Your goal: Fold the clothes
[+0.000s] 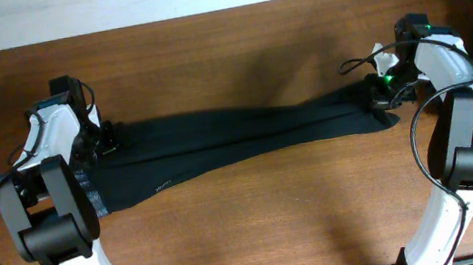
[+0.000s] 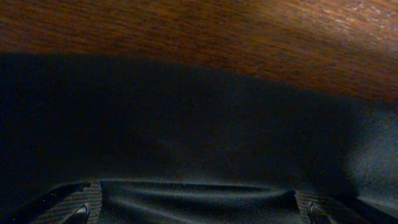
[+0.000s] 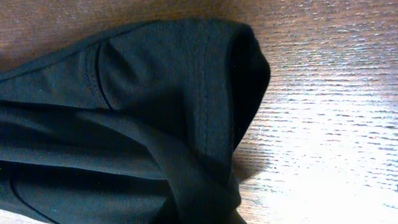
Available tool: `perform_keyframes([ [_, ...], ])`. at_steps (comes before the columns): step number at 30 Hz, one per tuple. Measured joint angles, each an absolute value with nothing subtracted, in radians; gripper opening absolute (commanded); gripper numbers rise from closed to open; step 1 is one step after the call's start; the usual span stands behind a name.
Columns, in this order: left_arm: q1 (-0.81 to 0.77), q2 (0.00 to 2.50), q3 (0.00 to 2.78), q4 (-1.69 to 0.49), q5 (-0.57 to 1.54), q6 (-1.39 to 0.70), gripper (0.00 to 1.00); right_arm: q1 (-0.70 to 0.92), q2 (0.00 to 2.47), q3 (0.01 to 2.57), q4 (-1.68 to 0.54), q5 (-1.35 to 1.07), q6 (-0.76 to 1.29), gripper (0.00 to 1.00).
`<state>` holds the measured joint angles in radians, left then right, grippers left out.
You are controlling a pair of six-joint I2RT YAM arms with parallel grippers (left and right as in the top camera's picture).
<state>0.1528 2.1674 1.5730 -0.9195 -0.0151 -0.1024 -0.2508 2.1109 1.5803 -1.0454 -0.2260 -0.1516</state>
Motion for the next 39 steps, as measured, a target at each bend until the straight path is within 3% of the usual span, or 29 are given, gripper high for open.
perform_keyframes([
  [14,0.153,2.167,1.572,-0.833,-0.015,-0.109,0.99,-0.251,2.111,1.58,-1.062,-0.263,-0.152,0.04],
  [26,0.154,2.185,1.814,-1.018,0.11,-0.109,0.98,-0.264,2.111,1.581,-1.063,-0.26,-0.149,0.04],
  [27,0.154,2.185,1.839,-1.038,0.113,-0.109,0.91,-0.265,2.111,1.581,-1.063,-0.26,-0.149,0.04],
  [28,0.154,2.185,1.864,-1.058,0.117,-0.11,0.69,-0.266,2.111,1.581,-1.063,-0.26,-0.148,0.04],
  [29,0.154,2.185,1.885,-1.078,0.118,-0.107,0.37,-0.266,2.111,1.581,-1.063,-0.26,-0.149,0.04],
  [30,0.154,2.185,1.898,-1.091,0.119,-0.104,0.2,-0.266,2.111,1.581,-1.063,-0.26,-0.149,0.04],
  [31,0.154,2.184,1.905,-1.103,0.12,-0.102,0.1,-0.266,2.111,1.581,-1.063,-0.26,-0.149,0.04],
  [33,0.153,2.184,1.907,-1.131,0.116,-0.098,0.04,-0.266,2.111,1.581,-1.063,-0.26,-0.149,0.04],
  [39,0.128,2.185,1.792,-1.131,0.028,-0.094,0.01,-0.266,2.111,1.581,-1.062,-0.26,-0.149,0.04],
])
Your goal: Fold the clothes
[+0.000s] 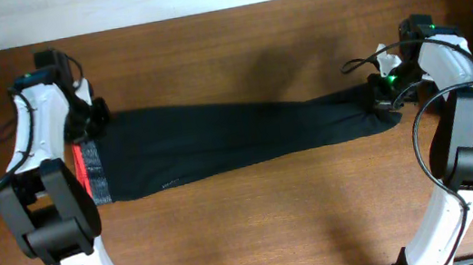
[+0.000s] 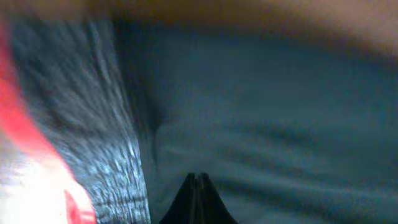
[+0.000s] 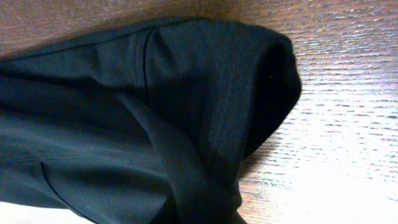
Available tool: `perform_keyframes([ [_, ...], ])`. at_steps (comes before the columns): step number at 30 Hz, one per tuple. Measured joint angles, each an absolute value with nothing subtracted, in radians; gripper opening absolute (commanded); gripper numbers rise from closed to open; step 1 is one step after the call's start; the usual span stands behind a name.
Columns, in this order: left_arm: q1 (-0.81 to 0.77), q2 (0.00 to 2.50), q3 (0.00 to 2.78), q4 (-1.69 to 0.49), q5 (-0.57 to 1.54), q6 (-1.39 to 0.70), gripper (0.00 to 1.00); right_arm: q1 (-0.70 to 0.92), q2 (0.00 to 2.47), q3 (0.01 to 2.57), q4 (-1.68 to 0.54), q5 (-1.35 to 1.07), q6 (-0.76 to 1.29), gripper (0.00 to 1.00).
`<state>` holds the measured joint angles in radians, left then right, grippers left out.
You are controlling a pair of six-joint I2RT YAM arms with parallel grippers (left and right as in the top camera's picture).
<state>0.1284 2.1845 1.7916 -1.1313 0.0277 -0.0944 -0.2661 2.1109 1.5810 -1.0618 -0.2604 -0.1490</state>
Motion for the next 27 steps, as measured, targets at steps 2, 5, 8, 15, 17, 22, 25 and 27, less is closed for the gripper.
perform_keyframes([
  [2,0.113,2.188,1.752,-1.141,-0.017,-0.094,0.01,-0.266,2.111,1.581,-1.059,-0.26,-0.149,0.04],
  [5,0.099,2.192,1.735,-1.148,-0.07,-0.094,0.01,-0.266,2.111,1.581,-1.053,-0.26,-0.149,0.04],
  [8,0.101,2.192,1.735,-1.146,-0.109,-0.094,0.01,-0.266,2.111,1.581,-1.047,-0.26,-0.149,0.04],
  [15,0.089,2.192,1.735,-1.144,-0.14,-0.094,0.01,-0.272,2.111,1.581,-1.049,-0.208,-0.148,0.04],
  [17,0.078,2.192,1.736,-1.144,-0.139,-0.094,0.01,-0.287,2.111,1.581,-1.05,-0.192,-0.149,0.04],
  [22,0.032,2.192,1.737,-1.141,-0.127,-0.094,0.01,-0.347,2.111,1.581,-1.05,-0.167,-0.149,0.04],
  [25,0.004,2.192,1.738,-1.131,-0.123,-0.094,0.0,-0.38,2.111,1.581,-1.048,-0.157,-0.149,0.04],
  [27,-0.013,2.192,1.743,-1.129,-0.12,-0.094,0.01,-0.393,2.111,1.581,-1.044,-0.154,-0.149,0.04],
])
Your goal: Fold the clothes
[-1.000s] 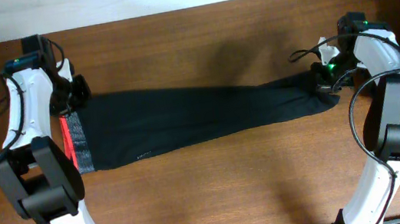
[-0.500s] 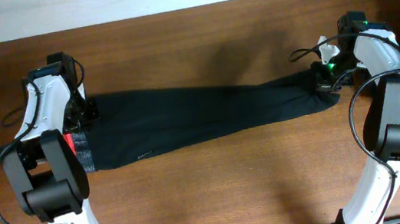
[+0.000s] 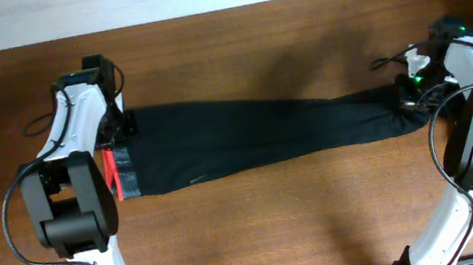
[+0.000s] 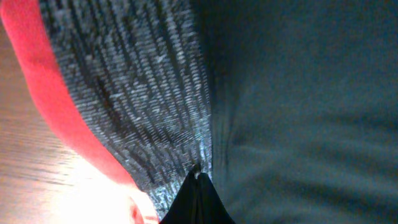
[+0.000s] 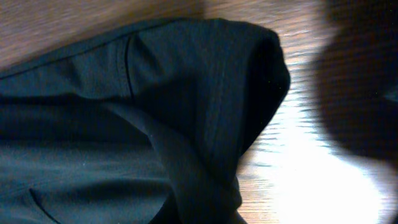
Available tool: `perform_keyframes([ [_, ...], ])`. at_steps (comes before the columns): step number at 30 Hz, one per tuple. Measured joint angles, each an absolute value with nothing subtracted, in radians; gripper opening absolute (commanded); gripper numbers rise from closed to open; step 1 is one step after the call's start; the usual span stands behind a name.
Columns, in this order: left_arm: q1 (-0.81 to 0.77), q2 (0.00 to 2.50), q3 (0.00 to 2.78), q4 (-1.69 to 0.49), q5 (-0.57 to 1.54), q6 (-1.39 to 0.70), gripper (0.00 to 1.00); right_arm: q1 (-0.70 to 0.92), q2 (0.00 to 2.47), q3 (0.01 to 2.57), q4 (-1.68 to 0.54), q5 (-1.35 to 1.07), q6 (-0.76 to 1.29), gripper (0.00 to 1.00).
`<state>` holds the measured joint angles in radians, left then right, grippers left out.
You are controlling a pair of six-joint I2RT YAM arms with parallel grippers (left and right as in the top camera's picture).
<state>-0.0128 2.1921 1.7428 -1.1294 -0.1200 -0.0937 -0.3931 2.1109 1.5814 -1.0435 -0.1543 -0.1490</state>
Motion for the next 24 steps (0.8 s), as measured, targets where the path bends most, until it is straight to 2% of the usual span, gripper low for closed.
perform_keyframes([
  [7,-0.019,2.193,1.83,-1.195,-0.099,-0.093,0.0,-0.389,2.112,1.658,-1.128,-0.158,-0.148,0.04],
  [13,-0.019,2.193,1.967,-1.253,-0.085,-0.091,0.01,-0.34,2.114,1.904,-1.324,-0.208,-0.142,0.04],
  [18,-0.002,2.193,1.994,-1.278,-0.081,-0.099,0.01,-0.25,2.114,2.043,-1.416,-0.269,-0.139,0.04],
  [24,0.086,2.193,1.997,-1.318,-0.046,-0.107,0.01,-0.088,2.114,2.052,-1.398,-0.359,-0.122,0.04],
])
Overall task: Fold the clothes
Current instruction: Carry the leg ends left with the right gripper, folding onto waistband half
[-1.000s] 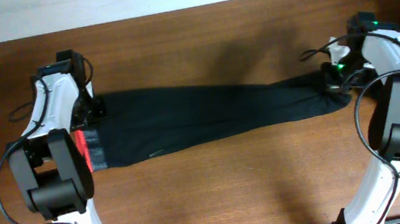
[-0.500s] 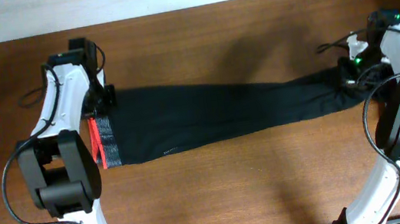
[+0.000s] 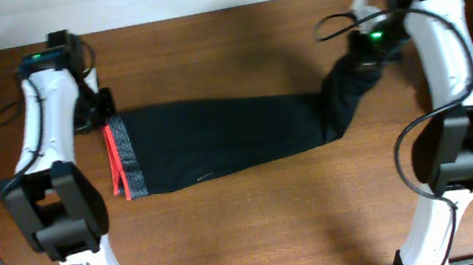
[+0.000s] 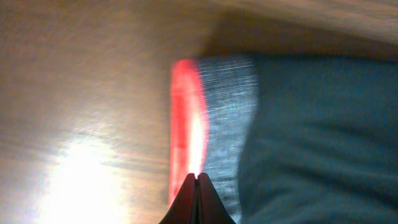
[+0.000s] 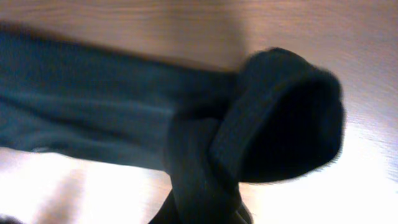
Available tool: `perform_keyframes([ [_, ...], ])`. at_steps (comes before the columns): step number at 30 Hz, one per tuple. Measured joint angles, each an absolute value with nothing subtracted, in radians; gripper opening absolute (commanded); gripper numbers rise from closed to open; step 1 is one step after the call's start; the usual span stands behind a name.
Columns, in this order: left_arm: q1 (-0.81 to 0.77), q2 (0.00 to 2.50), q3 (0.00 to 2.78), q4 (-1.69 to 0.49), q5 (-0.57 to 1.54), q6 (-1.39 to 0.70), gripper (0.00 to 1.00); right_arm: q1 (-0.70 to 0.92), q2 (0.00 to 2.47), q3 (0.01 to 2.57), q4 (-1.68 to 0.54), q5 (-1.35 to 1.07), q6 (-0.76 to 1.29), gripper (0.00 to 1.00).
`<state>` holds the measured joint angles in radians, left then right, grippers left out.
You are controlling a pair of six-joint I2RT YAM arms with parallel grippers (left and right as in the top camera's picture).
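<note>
Black pants (image 3: 219,139) lie lengthwise on the wooden table (image 3: 259,230). Their grey and red waistband (image 3: 123,161) is at the left end. The leg ends are lifted and curled back over the right part of the pants. My right gripper (image 3: 365,53) is shut on them. In the right wrist view the cuff (image 5: 286,118) hangs open like a tube just past that gripper (image 5: 202,214). My left gripper (image 3: 98,112) is by the waistband's far corner. It is shut, and its tips (image 4: 196,177) hover over the red edge (image 4: 183,124) with nothing between them.
A heap of dark blue cloth lies at the table's right edge, beside the right arm. A pale wall strip runs along the far side. Bare wood lies in front of the pants.
My right gripper has lifted the leg ends and brought them left and toward the far side, so the pants now bend back on themselves. My left gripper sits higher, off the waistband.
First the pants lay stretched between both grippers, the left one open at the waistband. Then the left was shut at the waistband and the pants lay straighter. Later the whole garment sat further right. Now the waistband lies flat and the legs are raised.
</note>
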<state>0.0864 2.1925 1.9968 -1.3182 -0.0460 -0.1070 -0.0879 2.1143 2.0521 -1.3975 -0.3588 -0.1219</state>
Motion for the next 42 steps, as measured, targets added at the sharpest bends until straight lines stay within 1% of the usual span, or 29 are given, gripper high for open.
perform_keyframes([
  [6,0.215,2.193,2.025,-1.358,-0.014,-0.112,0.0,0.072,2.114,2.052,-1.357,-0.388,-0.027,0.04],
  [14,0.331,2.193,2.025,-1.362,0.067,-0.115,0.01,0.219,2.114,2.052,-1.308,-0.392,0.073,0.04],
  [22,0.342,2.193,2.025,-1.362,0.111,-0.117,0.01,0.348,2.125,2.052,-1.199,-0.392,0.154,0.04],
  [29,0.342,2.193,2.025,-1.362,0.12,-0.117,0.01,0.455,2.146,2.052,-1.105,-0.392,0.184,0.04],
  [42,0.342,2.193,2.025,-1.362,0.121,-0.117,0.01,0.577,2.164,2.052,-0.989,-0.344,0.191,0.04],
])
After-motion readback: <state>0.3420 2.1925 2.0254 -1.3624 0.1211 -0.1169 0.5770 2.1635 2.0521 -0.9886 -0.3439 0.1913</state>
